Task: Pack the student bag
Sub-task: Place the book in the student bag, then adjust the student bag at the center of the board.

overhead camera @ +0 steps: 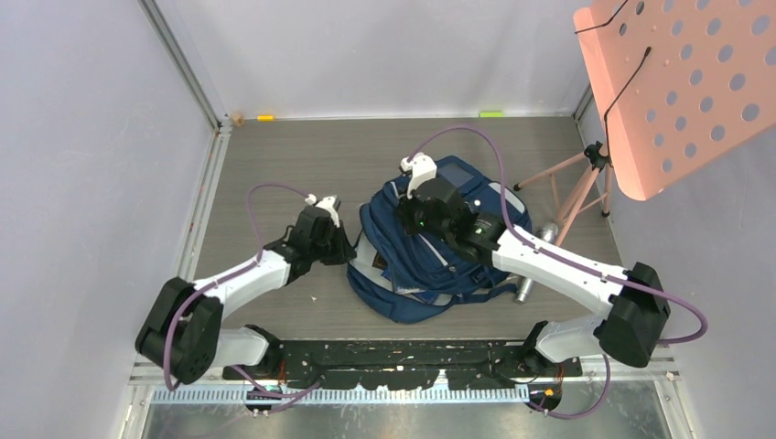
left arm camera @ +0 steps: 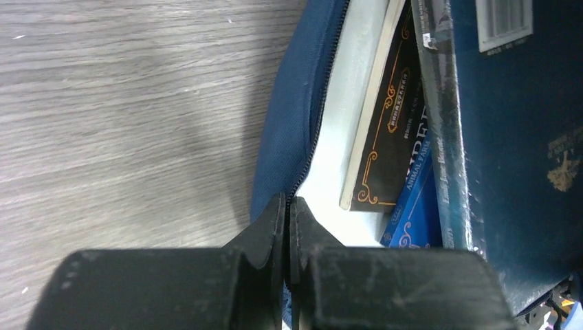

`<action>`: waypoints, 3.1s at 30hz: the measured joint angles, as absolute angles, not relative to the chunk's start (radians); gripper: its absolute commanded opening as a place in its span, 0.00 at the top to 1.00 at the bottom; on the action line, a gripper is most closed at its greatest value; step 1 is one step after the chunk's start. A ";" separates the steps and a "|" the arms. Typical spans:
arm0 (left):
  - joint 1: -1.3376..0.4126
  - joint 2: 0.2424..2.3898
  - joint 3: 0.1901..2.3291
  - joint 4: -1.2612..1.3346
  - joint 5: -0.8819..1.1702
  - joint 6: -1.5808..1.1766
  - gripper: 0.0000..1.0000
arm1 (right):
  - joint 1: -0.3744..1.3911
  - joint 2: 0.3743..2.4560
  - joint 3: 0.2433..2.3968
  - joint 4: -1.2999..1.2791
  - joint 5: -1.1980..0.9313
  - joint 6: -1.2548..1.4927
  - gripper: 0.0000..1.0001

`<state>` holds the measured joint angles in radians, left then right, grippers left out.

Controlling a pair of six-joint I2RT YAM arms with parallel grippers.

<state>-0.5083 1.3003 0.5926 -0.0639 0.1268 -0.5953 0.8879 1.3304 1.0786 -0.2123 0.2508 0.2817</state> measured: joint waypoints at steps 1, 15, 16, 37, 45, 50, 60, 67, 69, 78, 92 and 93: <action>-0.508 1.281 0.583 -0.062 0.117 -0.596 1.00 | 0.888 1.341 1.077 -0.197 0.242 0.274 1.00; -0.504 0.550 0.397 -0.365 -0.143 -0.657 1.00 | 0.894 1.716 1.294 0.004 -0.056 0.233 1.00; -0.503 0.511 0.384 -0.384 -0.150 -0.669 1.00 | 0.888 1.745 1.328 0.006 -0.086 0.230 1.00; -0.747 1.097 0.494 0.025 -0.112 -0.752 1.00 | 0.727 1.843 1.624 -0.301 -0.105 0.204 0.16; -0.897 1.374 0.641 0.178 -0.006 -0.788 0.55 | 0.698 1.341 1.370 -0.447 0.250 0.371 0.14; -0.906 1.343 0.672 0.110 0.088 -0.747 0.20 | 0.698 1.138 1.238 -0.508 0.350 0.443 0.13; -0.784 1.087 0.755 -0.362 0.261 -0.593 0.08 | 0.698 1.069 1.053 -0.596 0.357 0.618 0.13; -0.471 0.924 0.793 -0.604 0.450 -0.485 0.05 | 0.698 0.966 0.887 -0.576 0.356 0.814 0.12; -0.397 0.937 0.811 -0.627 0.487 -0.456 0.05 | 0.698 0.940 0.838 -0.566 0.357 0.867 0.13; -0.257 1.109 0.921 -0.621 0.508 -0.348 0.06 | 0.698 0.945 0.633 -0.371 0.358 1.025 0.17; -0.255 1.096 0.847 -0.515 0.377 -0.320 0.15 | 0.668 1.185 0.701 -0.244 0.460 0.886 1.00; -0.255 1.076 0.797 -0.471 0.372 -0.340 0.17 | 0.646 1.193 0.712 -0.245 0.455 0.863 1.00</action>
